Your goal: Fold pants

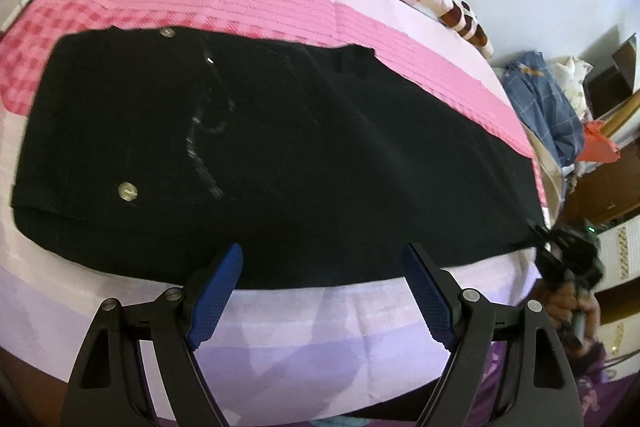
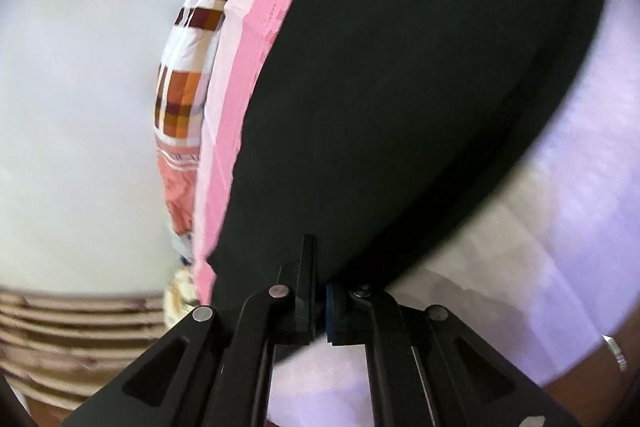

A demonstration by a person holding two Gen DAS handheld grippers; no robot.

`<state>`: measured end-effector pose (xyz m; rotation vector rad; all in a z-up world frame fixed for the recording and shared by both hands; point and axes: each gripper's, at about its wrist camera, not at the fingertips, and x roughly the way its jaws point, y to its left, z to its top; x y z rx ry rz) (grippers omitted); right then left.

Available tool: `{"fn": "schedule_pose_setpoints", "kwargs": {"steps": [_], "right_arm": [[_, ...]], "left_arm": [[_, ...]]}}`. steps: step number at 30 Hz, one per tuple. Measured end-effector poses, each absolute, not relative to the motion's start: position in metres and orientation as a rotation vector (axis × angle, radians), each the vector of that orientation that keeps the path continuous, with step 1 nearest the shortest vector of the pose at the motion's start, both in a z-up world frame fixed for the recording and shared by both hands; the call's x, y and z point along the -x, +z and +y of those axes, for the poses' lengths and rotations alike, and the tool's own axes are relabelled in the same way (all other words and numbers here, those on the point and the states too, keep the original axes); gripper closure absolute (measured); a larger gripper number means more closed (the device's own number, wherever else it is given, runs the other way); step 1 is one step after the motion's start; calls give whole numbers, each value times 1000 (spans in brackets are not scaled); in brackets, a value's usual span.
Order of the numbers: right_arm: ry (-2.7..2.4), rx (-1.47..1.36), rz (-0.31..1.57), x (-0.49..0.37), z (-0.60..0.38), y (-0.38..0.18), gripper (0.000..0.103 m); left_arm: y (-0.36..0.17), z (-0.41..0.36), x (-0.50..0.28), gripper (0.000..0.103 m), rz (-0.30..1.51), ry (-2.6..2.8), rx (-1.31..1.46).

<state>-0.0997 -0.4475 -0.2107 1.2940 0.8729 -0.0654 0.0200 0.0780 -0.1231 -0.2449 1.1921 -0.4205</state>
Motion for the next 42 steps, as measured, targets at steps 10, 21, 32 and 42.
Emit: {"fn": "schedule_pose_setpoints", "kwargs": {"steps": [10, 21, 32, 42], "right_arm": [[-74, -1511, 687, 112, -487, -233, 78], [-250, -1307, 717, 117, -521, -213, 98], [-125, -1509, 602, 125, -520, -229, 64], [-93, -1587, 547, 126, -519, -236, 57]], "left_arm": [[-129, 92, -28, 21, 1193, -361, 266], [-133, 93, -19, 21, 1207, -379, 234], [-109, 194, -9, 21, 1087, -230, 473], [-138, 278, 6, 21, 1110, -82, 670]]}}
